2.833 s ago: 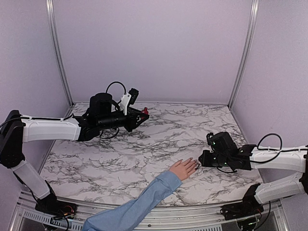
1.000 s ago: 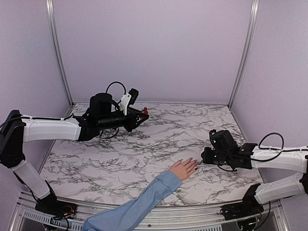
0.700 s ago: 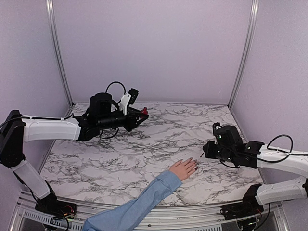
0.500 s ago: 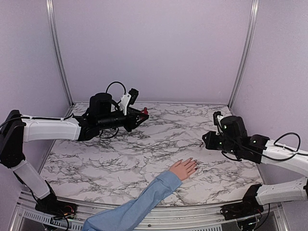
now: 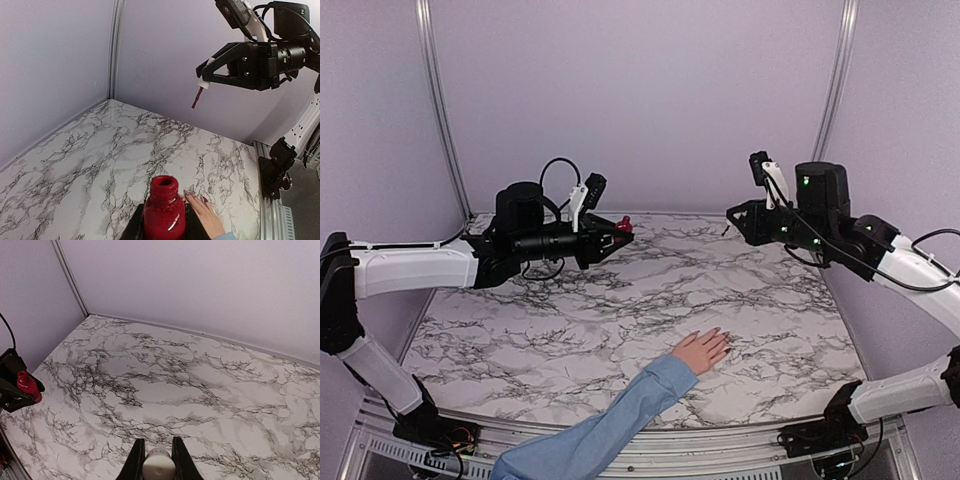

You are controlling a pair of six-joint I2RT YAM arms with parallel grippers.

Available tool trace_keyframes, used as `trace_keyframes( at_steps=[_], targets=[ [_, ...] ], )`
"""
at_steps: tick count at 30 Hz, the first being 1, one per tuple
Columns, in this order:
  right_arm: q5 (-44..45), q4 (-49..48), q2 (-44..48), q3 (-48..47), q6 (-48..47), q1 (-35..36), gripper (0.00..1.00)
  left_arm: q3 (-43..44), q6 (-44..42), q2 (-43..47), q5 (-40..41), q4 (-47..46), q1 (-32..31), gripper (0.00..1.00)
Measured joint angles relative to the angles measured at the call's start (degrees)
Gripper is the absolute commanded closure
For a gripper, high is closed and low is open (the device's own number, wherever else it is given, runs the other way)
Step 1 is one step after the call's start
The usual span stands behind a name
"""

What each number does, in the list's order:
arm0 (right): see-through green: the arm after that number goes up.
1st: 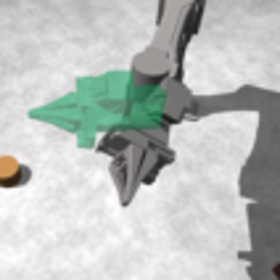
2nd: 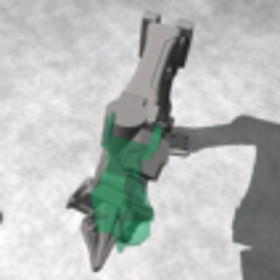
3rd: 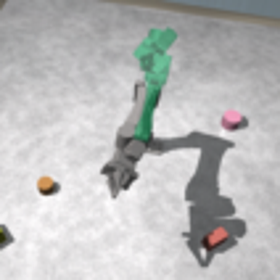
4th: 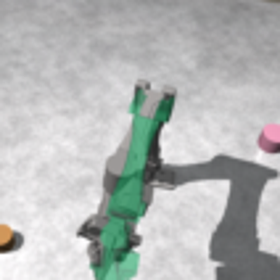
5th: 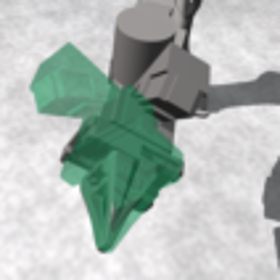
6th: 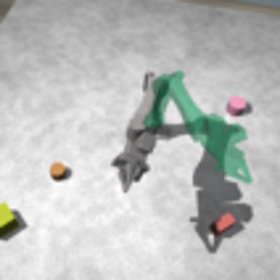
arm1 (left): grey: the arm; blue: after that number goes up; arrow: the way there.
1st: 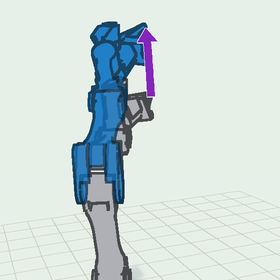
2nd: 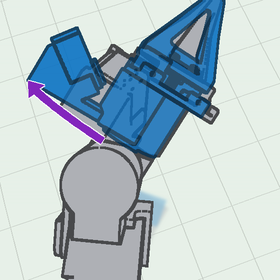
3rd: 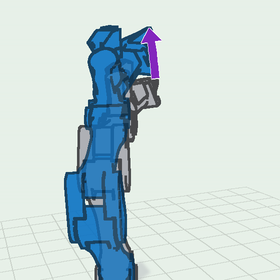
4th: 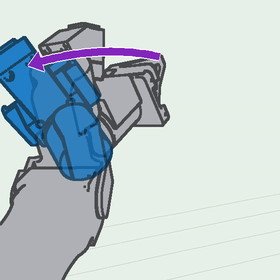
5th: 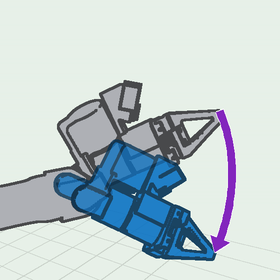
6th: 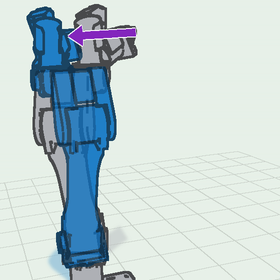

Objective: Paint the nails
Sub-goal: Paint the hand on the nail.

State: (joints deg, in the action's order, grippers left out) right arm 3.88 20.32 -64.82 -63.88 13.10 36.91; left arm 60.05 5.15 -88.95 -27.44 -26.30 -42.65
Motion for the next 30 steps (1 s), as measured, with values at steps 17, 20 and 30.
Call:
trace_keyframes(
  at_steps=[17,20,30],
  targets=[
    [-21.4,4.0,-4.0,-11.2,-10.1,-2.3,1.00,0.0,-1.7,2.4,-4.9,1.3,-0.1,1.00],
    [-22.6,5.5,-1.2,-6.1,-9.1,-3.6,1.00,-0.1,-1.7,2.4,-4.0,1.3,-0.2,1.00],
    [-23.9,10.0,3.4,16.3,-3.8,-9.7,1.00,-2.7,-0.3,2.5,4.9,1.2,-0.2,1.00]
  ],
)
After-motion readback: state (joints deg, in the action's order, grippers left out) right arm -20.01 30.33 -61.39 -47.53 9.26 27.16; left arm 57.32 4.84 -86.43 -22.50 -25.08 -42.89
